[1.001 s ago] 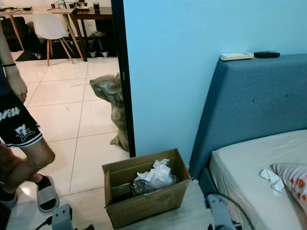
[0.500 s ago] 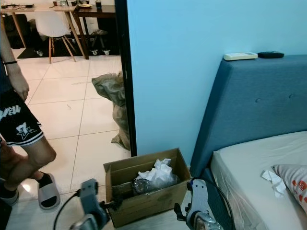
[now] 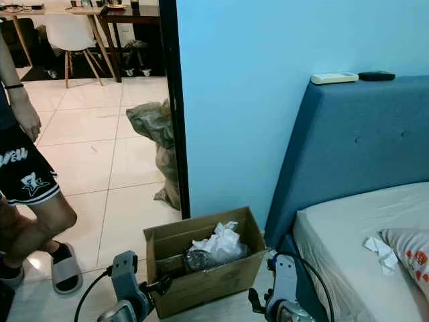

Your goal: Clean up the room

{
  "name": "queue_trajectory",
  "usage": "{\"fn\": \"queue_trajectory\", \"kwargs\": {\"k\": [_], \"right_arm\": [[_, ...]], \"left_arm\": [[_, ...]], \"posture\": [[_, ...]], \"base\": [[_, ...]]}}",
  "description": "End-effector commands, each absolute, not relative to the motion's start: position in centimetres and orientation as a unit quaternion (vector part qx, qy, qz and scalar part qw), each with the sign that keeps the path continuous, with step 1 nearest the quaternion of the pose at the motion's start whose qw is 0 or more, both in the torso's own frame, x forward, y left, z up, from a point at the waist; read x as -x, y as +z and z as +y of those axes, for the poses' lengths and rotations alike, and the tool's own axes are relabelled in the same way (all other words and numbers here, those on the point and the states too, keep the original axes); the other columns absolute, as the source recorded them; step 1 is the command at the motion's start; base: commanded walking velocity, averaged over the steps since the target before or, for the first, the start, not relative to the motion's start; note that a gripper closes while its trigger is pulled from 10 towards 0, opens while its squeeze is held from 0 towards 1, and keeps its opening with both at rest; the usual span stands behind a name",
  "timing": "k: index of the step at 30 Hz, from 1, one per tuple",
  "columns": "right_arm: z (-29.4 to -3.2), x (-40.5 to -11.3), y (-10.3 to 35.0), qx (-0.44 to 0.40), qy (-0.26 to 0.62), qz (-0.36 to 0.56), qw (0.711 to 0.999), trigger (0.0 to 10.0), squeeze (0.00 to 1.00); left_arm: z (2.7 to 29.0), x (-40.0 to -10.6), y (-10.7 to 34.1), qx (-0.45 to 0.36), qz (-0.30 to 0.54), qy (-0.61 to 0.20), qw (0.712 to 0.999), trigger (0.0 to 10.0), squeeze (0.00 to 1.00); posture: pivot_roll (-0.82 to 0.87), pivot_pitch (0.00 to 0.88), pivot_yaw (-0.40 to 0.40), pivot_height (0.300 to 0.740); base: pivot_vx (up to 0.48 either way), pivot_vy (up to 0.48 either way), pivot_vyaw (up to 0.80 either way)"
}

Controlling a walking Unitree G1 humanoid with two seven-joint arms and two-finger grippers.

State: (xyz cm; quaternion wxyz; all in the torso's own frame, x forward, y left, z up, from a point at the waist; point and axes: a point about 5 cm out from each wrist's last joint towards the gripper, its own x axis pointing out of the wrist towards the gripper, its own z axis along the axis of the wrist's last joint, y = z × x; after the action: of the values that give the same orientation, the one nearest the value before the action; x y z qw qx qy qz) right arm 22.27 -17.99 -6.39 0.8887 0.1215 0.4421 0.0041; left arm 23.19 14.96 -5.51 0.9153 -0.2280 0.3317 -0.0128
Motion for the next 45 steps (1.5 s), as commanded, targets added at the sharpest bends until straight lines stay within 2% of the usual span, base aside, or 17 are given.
{"fn": "queue_trajectory", "kwargs": {"k": [1, 6, 9, 12, 15, 17, 20, 25, 29, 37, 41, 45], "right_arm": [[-18.2, -22.0, -6.5, -0.125, 0.001, 0.447, 0.886, 10.0, 0.00], [-18.3, -22.0, -6.5, -0.124, 0.001, 0.446, 0.886, 10.0, 0.00], [-19.2, -24.0, -5.0, -0.122, -0.005, 0.390, 0.913, 10.0, 0.00], [-19.2, -24.1, -4.9, -0.105, 0.002, 0.382, 0.918, 10.0, 0.00], [-18.6, -23.4, -5.4, -0.081, 0.024, 0.381, 0.921, 10.0, 0.00], [-17.7, -21.8, -6.3, -0.059, 0.054, 0.386, 0.919, 10.0, 0.00], [-17.5, -20.2, -7.1, -0.068, 0.055, 0.391, 0.916, 10.0, 0.00], [-17.1, -19.3, -7.5, -0.068, 0.074, 0.389, 0.916, 10.0, 0.00], [-17.4, -20.4, -6.7, -0.059, 0.076, 0.360, 0.928, 10.0, 0.00], [-17.0, -21.1, -6.0, -0.058, 0.084, 0.322, 0.941, 10.0, 0.00], [-16.3, -21.9, -5.2, -0.014, 0.120, 0.288, 0.950, 10.0, 0.00], [-17.0, -22.8, -4.2, -0.003, 0.113, 0.257, 0.960, 10.0, 0.00]], "left_arm": [[14.8, -22.9, -5.7, 0.233, 0.338, -0.015, 0.912, 10.0, 0.00], [14.7, -22.9, -5.7, 0.233, 0.337, -0.017, 0.912, 10.0, 0.00], [14.9, -22.4, -5.8, 0.203, 0.329, -0.036, 0.921, 10.0, 0.00], [15.1, -22.3, -5.8, 0.191, 0.325, -0.044, 0.925, 10.0, 0.00], [15.7, -21.9, -5.9, 0.177, 0.318, -0.055, 0.930, 10.0, 0.00], [16.4, -21.4, -5.9, 0.161, 0.311, -0.068, 0.934, 10.0, 0.00], [17.1, -20.9, -6.0, 0.153, 0.307, -0.076, 0.936, 10.0, 0.00], [17.0, -21.4, -5.4, 0.133, 0.282, -0.097, 0.945, 10.0, 0.00], [16.8, -22.4, -4.5, 0.133, 0.249, -0.108, 0.953, 10.0, 0.00], [16.8, -22.9, -3.6, 0.124, 0.221, -0.135, 0.958, 10.0, 0.00], [16.0, -22.9, -2.9, 0.095, 0.193, -0.180, 0.960, 10.0, 0.00], [15.4, -22.9, -2.7, 0.117, 0.186, -0.186, 0.958, 10.0, 0.00]], "posture": [[0.01, 0.000, -0.072, 0.740], [0.01, 0.000, -0.072, 0.740], [0.00, 0.002, -0.073, 0.740], [0.00, 0.009, -0.064, 0.740], [-0.01, 0.016, -0.051, 0.740], [-0.03, 0.005, -0.043, 0.740], [-0.04, 0.000, -0.035, 0.740], [-0.04, 0.000, -0.032, 0.740], [-0.05, 0.000, 0.000, 0.740], [-0.03, 0.000, 0.003, 0.740], [-0.03, 0.000, 0.004, 0.740], [-0.04, 0.000, 0.018, 0.740]], "base": [[0.000, 0.000, 0.00], [0.000, 0.000, 0.00], [0.000, 0.000, 0.00], [0.000, 0.000, 0.00], [0.000, 0.000, 0.00], [0.000, 0.000, 0.00], [0.000, 0.000, 0.00], [0.000, 0.000, 0.00], [0.000, 0.000, 0.00], [0.000, 0.000, 0.00], [0.000, 0.000, 0.00], [0.000, 0.000, 0.00]]}}
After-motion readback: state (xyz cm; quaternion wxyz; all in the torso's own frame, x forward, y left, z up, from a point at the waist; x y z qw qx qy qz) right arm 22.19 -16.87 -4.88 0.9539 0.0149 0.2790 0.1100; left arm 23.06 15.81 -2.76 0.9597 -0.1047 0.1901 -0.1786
